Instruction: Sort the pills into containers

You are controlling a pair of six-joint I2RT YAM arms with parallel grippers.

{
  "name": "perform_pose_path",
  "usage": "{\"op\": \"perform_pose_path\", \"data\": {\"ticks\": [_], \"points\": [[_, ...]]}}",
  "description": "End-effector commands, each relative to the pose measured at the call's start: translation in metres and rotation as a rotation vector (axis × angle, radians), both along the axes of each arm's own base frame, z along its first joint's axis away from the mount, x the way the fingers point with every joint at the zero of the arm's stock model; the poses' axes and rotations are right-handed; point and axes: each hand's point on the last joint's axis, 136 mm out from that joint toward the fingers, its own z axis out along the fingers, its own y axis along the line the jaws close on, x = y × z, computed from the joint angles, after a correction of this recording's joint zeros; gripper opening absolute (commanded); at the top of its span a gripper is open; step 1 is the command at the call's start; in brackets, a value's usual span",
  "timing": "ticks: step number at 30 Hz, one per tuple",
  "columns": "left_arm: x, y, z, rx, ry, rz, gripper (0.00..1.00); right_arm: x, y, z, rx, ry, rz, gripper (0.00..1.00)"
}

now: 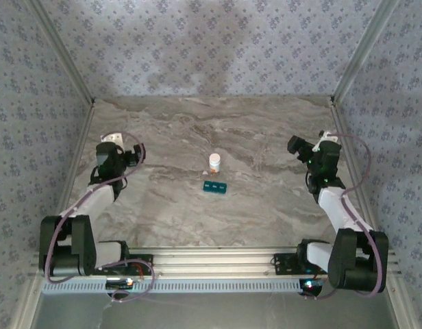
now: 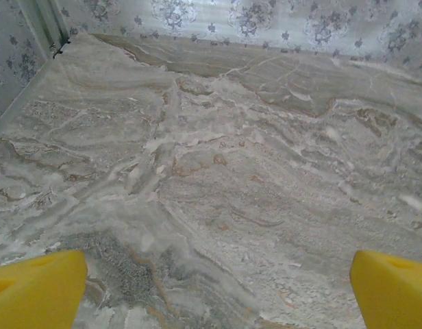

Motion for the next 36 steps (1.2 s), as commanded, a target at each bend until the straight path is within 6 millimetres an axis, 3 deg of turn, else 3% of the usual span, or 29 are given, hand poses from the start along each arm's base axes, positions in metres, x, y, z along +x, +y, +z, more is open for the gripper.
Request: {"op": "perform_pose_path", "data": {"ticks": [1,5,12,18,25,36], "points": [[-0.006,-0.002,0.012,-0.133,0.035,0.074,0.98,-0.005,0.04,-0.005,0.128,0.109,0.123,1.0],[-0.013,-0.021,0.012,-0.285,0.099,0.06,0.98,-0.017,0.094,-0.007,0.147,0.129,0.354,1.0],[-0.028,-0.07,0.019,-0.403,0.123,-0.009,0.98,-0.041,0.177,-0.035,0.154,0.253,0.622,0.96],[-0.049,-0.091,0.015,-0.42,0.211,0.013,0.98,-0.055,0.231,-0.066,0.136,0.339,0.759,0.93],[-0.068,-0.103,-0.006,-0.55,0.254,0.046,0.98,-0.061,0.275,-0.095,0.101,0.411,0.846,0.89],[-0.085,-0.107,-0.033,-0.528,0.309,0.029,0.98,-0.061,0.307,-0.12,0.079,0.454,0.897,0.84]]}}
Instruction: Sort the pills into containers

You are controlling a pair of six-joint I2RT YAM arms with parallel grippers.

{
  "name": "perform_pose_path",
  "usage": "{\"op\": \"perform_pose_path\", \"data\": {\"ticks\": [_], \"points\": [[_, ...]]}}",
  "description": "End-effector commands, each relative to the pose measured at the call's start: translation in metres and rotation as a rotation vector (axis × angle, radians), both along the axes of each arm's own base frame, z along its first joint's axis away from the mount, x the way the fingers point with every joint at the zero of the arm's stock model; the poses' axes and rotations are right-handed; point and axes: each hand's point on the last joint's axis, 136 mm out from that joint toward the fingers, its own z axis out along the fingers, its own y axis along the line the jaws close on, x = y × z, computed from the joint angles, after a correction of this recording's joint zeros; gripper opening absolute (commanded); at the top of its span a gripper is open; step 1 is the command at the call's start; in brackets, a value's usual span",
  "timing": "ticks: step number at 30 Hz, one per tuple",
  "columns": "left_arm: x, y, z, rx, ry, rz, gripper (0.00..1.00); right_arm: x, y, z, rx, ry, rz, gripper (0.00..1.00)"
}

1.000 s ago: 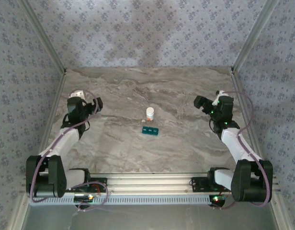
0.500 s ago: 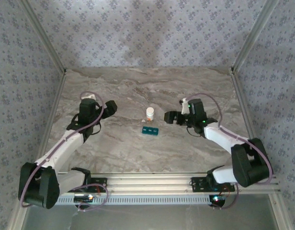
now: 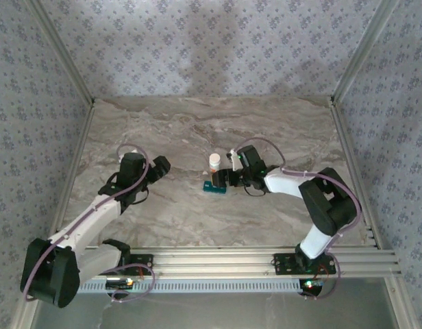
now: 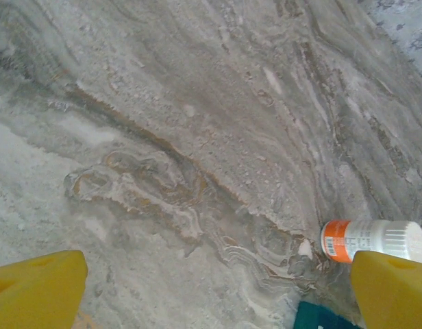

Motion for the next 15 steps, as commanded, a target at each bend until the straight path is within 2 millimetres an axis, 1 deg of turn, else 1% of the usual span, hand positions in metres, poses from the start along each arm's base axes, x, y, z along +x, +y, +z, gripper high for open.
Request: {"op": "perform_pose_path", "data": {"ticks": [1,4,7,10,15], "points": [[-0.002,-0.002,0.001,-0.02,-0.013,0.002,0.98,0.005,0.013,0.004,0.015,-0.014,0.02,0.83],[-0.001,-0.002,0.0,-0.015,-0.013,0.0,0.98,-0.007,0.023,0.001,0.013,-0.004,0.068,0.81],[0.001,-0.002,0.001,-0.012,-0.015,-0.002,0.98,-0.023,0.031,-0.003,-0.006,0.005,0.122,0.78],[0.002,-0.003,0.002,-0.01,-0.018,-0.005,0.98,-0.042,0.037,-0.004,-0.027,0.0,0.174,0.77],[0.006,-0.007,-0.001,-0.015,-0.007,-0.012,0.98,-0.08,0.05,-0.002,-0.038,0.026,0.274,0.77]]}}
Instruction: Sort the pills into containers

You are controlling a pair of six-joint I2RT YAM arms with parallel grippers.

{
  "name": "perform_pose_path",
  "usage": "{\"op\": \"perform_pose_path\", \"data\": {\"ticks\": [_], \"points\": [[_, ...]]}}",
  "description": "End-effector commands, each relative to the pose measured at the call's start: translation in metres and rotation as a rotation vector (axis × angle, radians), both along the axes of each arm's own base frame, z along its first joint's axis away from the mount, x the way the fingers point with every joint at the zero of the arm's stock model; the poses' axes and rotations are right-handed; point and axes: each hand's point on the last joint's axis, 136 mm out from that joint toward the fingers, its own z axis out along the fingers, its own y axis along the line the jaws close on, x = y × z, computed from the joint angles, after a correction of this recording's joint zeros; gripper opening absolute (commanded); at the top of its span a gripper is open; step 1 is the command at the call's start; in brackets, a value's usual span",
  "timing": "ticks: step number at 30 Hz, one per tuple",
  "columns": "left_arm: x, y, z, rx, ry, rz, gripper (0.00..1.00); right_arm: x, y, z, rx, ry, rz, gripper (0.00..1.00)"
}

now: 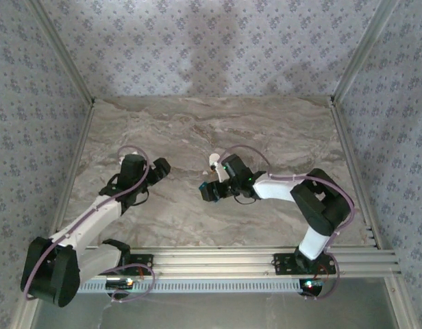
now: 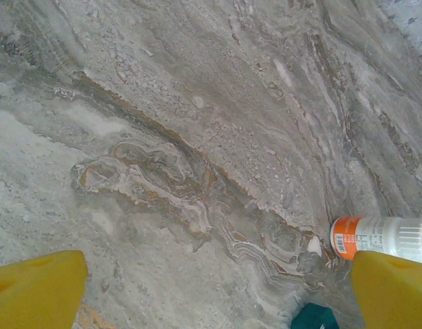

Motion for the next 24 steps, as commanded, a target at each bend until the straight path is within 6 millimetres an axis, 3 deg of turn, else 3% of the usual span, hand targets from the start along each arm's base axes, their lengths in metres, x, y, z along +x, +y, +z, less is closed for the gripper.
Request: {"op": "perform_pose_path", "data": {"ticks": [1,4,11,19,24], "points": [[0.007,-0.008,0.006,-0.023,-0.021,-0.015,0.98,-0.027,0.002,0.004,-0.021,0.014,0.079,0.77],[0.01,-0.013,0.007,-0.047,-0.015,-0.025,0.98,-0.029,-0.006,0.002,-0.077,-0.011,0.062,0.78],[0.012,-0.018,0.015,-0.101,-0.012,-0.011,0.98,-0.005,-0.042,-0.003,-0.31,-0.072,-0.128,0.79],[0.011,-0.009,0.02,-0.098,-0.026,0.04,0.98,-0.013,-0.016,0.002,-0.359,-0.125,-0.125,0.77],[0.008,-0.006,0.017,-0.087,-0.016,0.049,0.98,-0.013,-0.009,-0.007,-0.419,-0.126,-0.138,0.74]]}}
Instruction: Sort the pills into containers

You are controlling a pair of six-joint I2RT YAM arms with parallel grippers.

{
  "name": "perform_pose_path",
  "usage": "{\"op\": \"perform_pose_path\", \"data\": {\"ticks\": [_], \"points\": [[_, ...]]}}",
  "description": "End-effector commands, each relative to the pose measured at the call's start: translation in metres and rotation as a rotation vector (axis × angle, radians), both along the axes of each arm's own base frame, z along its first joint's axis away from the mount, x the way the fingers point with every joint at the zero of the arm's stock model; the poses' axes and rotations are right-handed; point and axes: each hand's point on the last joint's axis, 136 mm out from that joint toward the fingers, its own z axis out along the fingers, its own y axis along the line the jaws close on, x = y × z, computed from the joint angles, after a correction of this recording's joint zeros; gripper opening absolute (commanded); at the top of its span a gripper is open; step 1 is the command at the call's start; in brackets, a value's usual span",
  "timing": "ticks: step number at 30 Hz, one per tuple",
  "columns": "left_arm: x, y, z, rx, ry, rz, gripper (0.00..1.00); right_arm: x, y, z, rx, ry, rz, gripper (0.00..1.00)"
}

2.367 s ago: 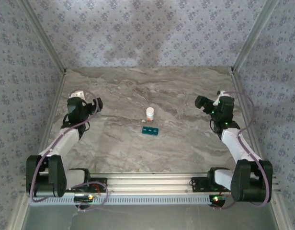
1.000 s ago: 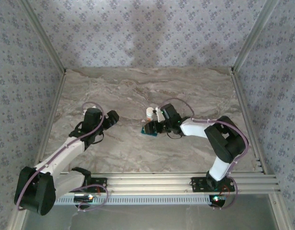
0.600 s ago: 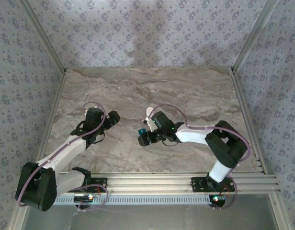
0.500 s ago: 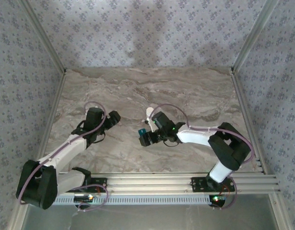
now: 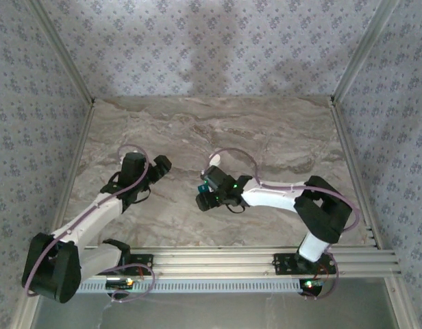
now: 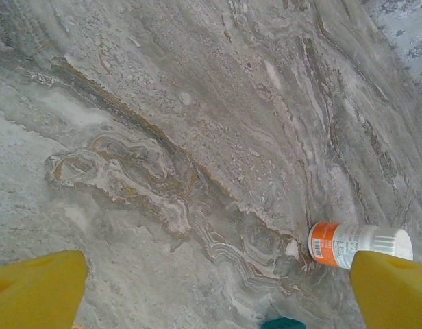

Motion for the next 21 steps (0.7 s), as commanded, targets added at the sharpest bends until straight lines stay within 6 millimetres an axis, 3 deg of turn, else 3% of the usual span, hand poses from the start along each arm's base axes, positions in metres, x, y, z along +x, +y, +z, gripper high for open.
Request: {"op": "perform_pose_path", "data": {"ticks": [1,21], "points": [[0.002,0.002,0.013,-0.004,-0.028,0.022,0.98,0.005,-0.008,-0.01,-0.088,-0.004,-0.059,0.74],[0.003,0.003,0.013,-0.001,-0.034,0.025,0.98,-0.001,0.007,-0.027,-0.107,0.025,-0.018,0.57]]}}
